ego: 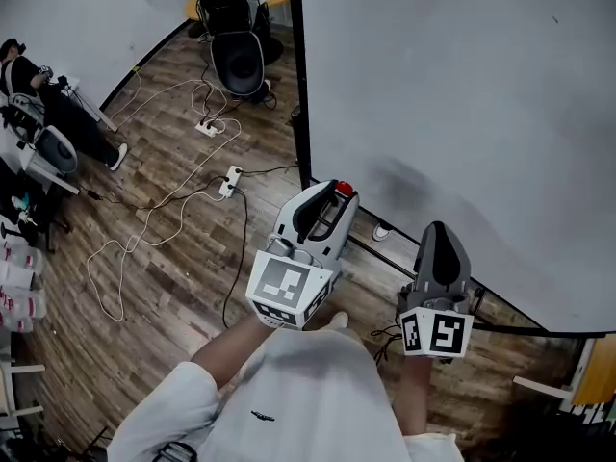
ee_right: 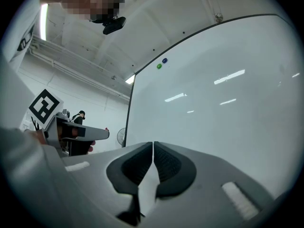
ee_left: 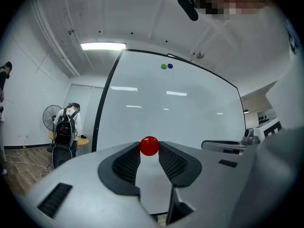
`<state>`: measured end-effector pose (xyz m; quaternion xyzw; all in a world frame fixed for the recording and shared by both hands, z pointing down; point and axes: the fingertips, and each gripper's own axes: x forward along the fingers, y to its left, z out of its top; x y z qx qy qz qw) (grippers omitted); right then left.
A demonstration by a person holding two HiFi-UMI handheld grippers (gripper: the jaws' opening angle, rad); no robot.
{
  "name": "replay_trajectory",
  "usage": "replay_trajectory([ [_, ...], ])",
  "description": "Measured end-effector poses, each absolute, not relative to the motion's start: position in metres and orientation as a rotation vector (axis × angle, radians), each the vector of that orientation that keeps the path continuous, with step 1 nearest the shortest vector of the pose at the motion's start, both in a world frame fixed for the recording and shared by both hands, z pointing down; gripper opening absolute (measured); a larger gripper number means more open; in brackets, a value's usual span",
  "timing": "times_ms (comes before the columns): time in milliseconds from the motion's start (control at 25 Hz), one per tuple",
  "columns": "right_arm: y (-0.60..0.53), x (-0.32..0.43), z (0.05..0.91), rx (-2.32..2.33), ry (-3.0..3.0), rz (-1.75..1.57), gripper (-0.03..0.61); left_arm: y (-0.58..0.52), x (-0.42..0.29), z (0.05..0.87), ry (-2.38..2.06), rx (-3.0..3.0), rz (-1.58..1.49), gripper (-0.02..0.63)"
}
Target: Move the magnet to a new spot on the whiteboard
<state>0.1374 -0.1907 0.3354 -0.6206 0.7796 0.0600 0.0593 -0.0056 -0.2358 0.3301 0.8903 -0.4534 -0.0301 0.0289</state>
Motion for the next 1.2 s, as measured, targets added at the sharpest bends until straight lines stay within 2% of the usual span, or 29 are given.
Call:
replay_trajectory([
  [560, -0.199, 0.116, 0.325, -1.868, 2.410, 0.231, 0.006, -0.236, -0.030, 0.332, -1.424, 2.714, -0.095, 0.124],
  [1200, -0.215, 0.122, 0.301, -1.867, 2.426, 0.310, 0.006, -0.268, -0.017, 0.307, -1.441, 2.739, -0.105, 0.124],
])
